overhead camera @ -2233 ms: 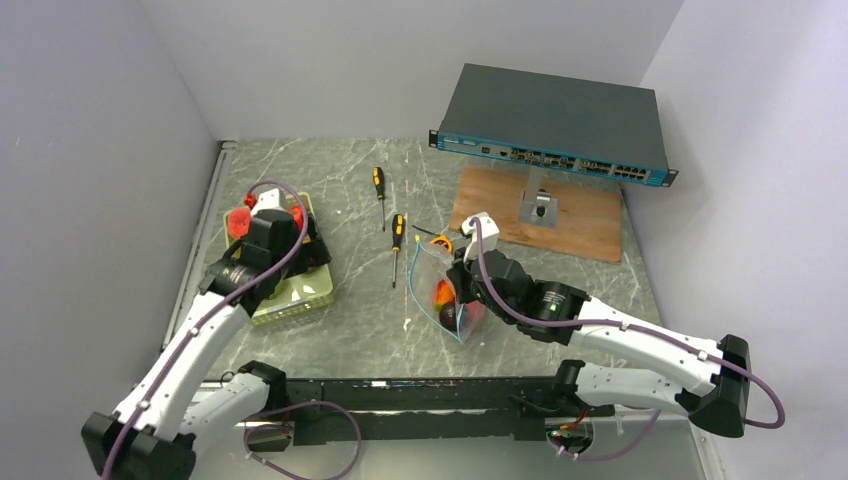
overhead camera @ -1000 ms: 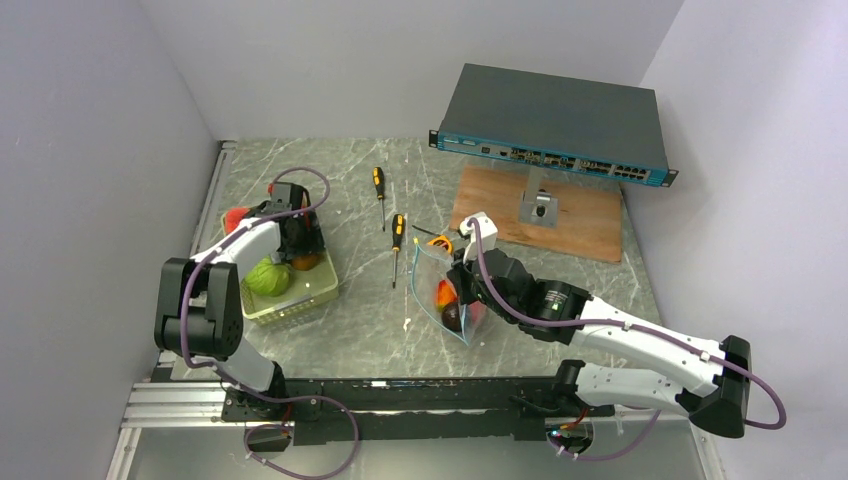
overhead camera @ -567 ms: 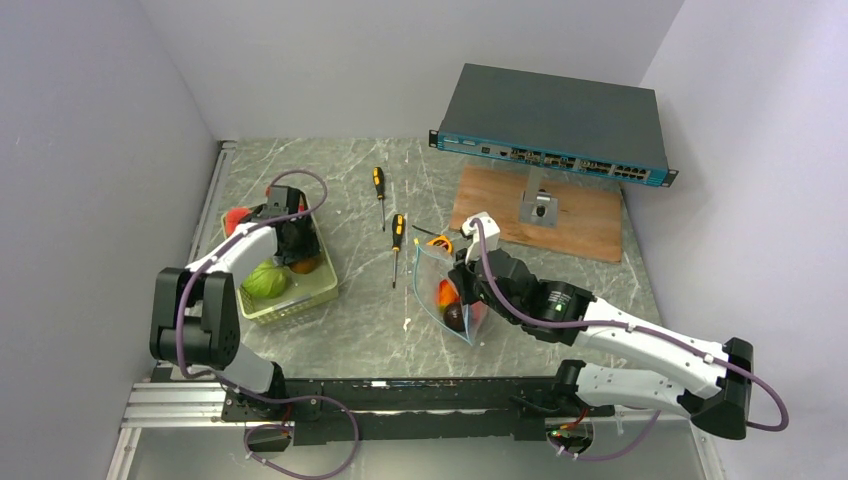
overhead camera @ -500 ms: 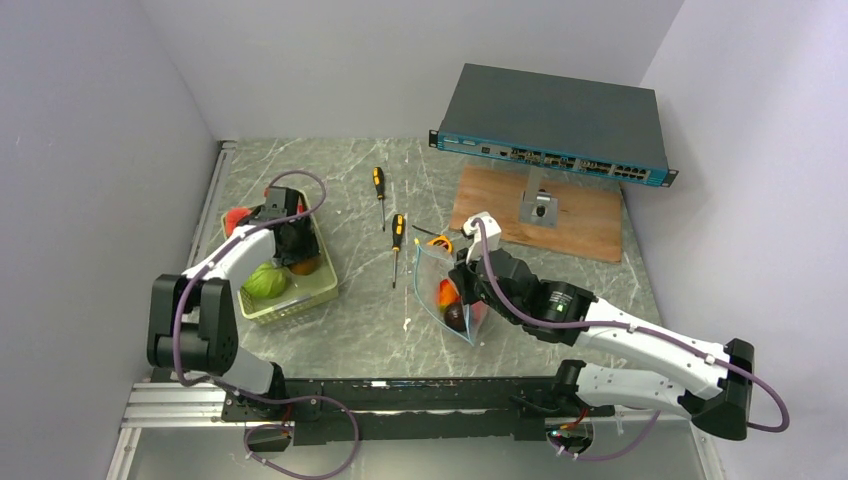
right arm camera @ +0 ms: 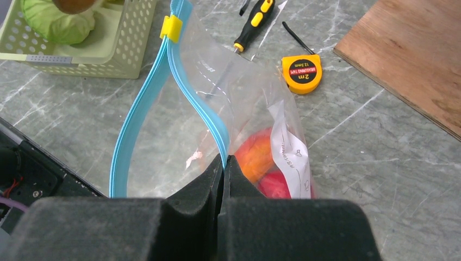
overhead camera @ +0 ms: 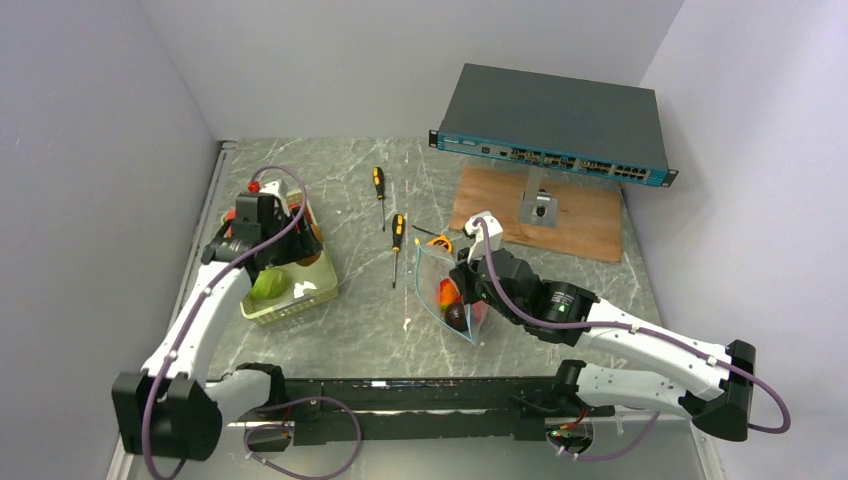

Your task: Place the food in the zip-top bag and seal the zipper

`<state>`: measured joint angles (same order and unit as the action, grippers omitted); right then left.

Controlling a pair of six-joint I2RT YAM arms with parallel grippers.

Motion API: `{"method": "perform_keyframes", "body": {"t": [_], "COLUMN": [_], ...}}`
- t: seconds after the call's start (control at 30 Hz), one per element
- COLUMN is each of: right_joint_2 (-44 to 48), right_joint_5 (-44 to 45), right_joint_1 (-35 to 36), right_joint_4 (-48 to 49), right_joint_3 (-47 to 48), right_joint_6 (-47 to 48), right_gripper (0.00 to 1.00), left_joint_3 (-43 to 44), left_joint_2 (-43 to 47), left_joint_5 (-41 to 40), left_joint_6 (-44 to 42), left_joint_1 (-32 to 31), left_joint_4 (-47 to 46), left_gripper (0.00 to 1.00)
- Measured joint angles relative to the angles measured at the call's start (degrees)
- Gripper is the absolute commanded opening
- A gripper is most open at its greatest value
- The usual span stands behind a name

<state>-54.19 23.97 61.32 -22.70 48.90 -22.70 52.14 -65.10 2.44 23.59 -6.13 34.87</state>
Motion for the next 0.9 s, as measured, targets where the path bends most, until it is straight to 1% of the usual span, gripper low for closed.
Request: {"method": "perform_keyframes", "body": {"t": [0.1,0.2,0.27,0.37,0.5,0.6,0.67,0.73,0.9], "right_joint_2": [0.0,-0.09,-0.33,-0.76,-1.14,-1.14,-1.11,-1.03,0.55], "right_joint_5": [0.0,0.02,0.0,0.0,0.0,0.04,0.2,0.61,3.17], "right_joint_1": [0.02,0.0,0.02,0.02,0.02,0.02,0.02,0.02,-0.22], "right_joint_4": [0.02,0.04,0.04,0.07,0.07,0.07,0.07,0.07,-0.39], "right_joint_3": [0.0,0.0,0.0,0.0,0.02,0.02,0.02,0.02,0.02], "right_joint_6": [-0.04,-0.04,-0.07,-0.24,-0.44,-0.57,-0.9,-1.14,-2.21], "right_gripper": [0.0,0.0,0.0,0.0,0.0,0.0,0.0,0.0,0.0], "left_joint_3": [-0.7,-0.7,-0.7,-0.68,-0.66,-0.35,-0.11,0.37,1.33], "left_joint_2": [5.97,10.29,12.48,13.2,11.43,9.2,7.54,5.73,1.29], "left_joint_5": [8.44,15.13,18.82,22.21,24.24,24.2,23.78,23.3,20.83], "left_joint_6": [0.33,1.86,3.67,6.32,10.45,13.2,15.06,16.87,22.18], "left_joint_1": [-0.59,-3.21,-7.32,-15.17,-27.65,-34.99,-38.23,-40.15,-42.45], "left_joint_4": [-0.02,-1.14,-2.69,-5.88,-12.2,-16.76,-19.37,-21.29,-23.52], "left_gripper": [0.24,0.24,0.24,0.23,0.22,0.22,0.21,0.2,0.18]}}
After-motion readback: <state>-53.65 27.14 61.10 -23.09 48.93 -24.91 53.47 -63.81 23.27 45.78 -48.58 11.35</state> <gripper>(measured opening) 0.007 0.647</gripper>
